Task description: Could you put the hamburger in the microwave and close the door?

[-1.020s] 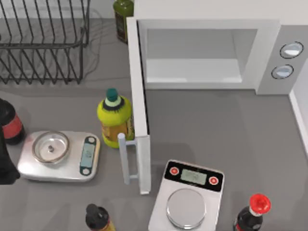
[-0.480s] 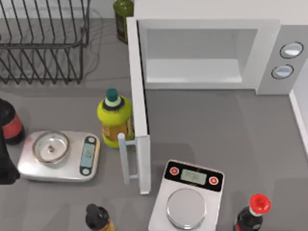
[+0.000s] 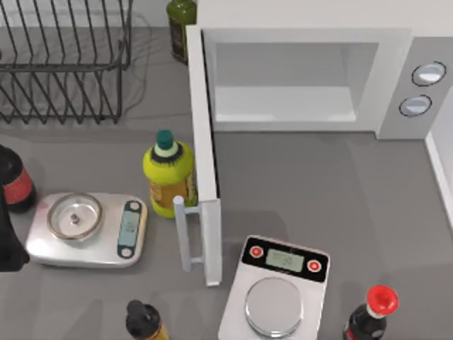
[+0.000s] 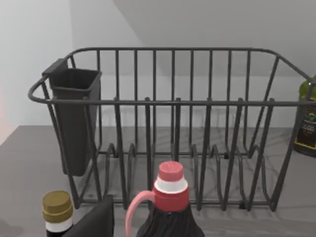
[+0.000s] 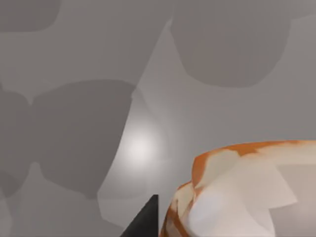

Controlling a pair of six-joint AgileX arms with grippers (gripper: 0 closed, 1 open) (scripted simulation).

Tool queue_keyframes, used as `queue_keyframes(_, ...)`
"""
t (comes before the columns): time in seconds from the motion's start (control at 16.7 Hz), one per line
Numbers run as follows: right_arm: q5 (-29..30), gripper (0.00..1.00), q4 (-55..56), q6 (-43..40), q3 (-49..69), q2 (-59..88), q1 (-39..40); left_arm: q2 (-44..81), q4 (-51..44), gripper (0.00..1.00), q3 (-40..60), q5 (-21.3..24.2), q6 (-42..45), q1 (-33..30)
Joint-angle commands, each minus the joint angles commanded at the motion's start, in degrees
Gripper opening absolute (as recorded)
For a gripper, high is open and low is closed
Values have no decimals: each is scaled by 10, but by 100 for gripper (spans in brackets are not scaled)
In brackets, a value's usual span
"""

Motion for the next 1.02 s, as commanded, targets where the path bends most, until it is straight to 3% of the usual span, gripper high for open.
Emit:
queue_keyframes(0.42, 40, 0, 87, 56, 37, 42, 76, 0, 0, 100, 0, 0, 0, 0)
queue_keyframes(1.02, 153, 0, 418, 275, 133, 271, 373, 0, 0, 100, 0, 0, 0, 0)
